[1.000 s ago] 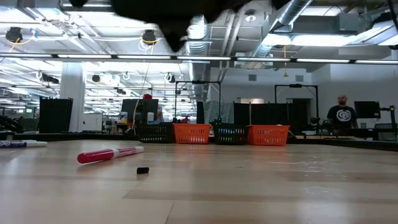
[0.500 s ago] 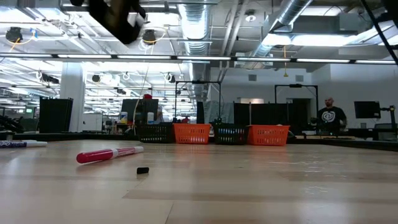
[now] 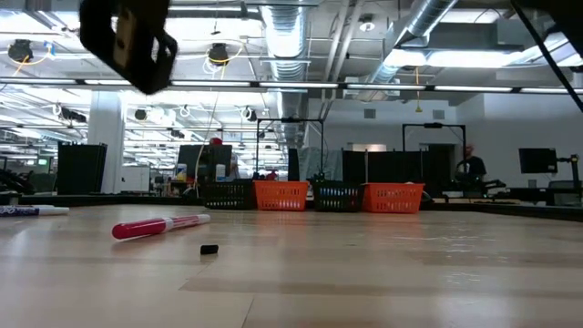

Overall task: Pick & Place Markers
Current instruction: Put the light blue and white marker pen into the left black bin

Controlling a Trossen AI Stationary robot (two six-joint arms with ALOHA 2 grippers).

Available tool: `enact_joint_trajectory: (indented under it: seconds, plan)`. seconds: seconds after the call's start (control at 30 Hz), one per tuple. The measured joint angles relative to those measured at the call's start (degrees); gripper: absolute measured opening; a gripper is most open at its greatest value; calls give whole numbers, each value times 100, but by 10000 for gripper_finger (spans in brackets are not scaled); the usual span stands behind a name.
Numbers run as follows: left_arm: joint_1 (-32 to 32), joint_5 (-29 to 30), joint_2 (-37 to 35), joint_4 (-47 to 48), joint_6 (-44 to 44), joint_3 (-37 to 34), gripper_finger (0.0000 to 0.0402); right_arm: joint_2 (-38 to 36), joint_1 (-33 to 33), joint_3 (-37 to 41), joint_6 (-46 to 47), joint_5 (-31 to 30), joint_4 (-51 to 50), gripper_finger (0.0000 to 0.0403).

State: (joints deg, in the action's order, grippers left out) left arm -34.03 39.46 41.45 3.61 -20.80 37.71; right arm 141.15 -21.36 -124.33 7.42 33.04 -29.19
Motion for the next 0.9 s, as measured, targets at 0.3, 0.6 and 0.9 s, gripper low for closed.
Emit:
enact_joint_trajectory:
  seconds: [0.3,0.6,0.9]
  plan:
    - [1,-1,138,7,-100,0,158,135,-216,-6,-145,-448,275,0]
    - [11,212,379,-19,-107,0,158,607,-252,11,162,-603,888,0]
    - [11,210,483,-14,-90,0,158,644,-161,8,165,-789,957,0]
